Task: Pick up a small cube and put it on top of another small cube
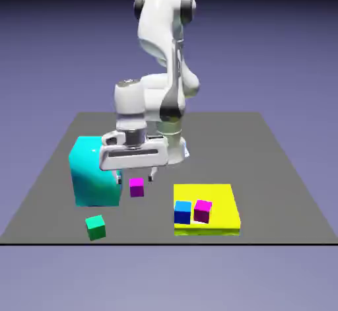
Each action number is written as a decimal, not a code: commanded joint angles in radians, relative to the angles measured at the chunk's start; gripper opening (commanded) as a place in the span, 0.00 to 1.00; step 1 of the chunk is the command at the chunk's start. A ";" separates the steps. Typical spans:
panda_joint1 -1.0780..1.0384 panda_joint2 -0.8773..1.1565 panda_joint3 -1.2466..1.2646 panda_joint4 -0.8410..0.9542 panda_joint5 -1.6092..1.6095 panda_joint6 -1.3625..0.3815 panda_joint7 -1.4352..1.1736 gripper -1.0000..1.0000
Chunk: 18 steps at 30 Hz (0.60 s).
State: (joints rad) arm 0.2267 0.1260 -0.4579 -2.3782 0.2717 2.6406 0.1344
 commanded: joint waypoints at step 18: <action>0.116 0.615 -0.290 0.346 0.270 -0.243 -0.506 0.50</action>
State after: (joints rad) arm 0.3423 0.7410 -0.7478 -2.0326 0.5413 2.3971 -0.3716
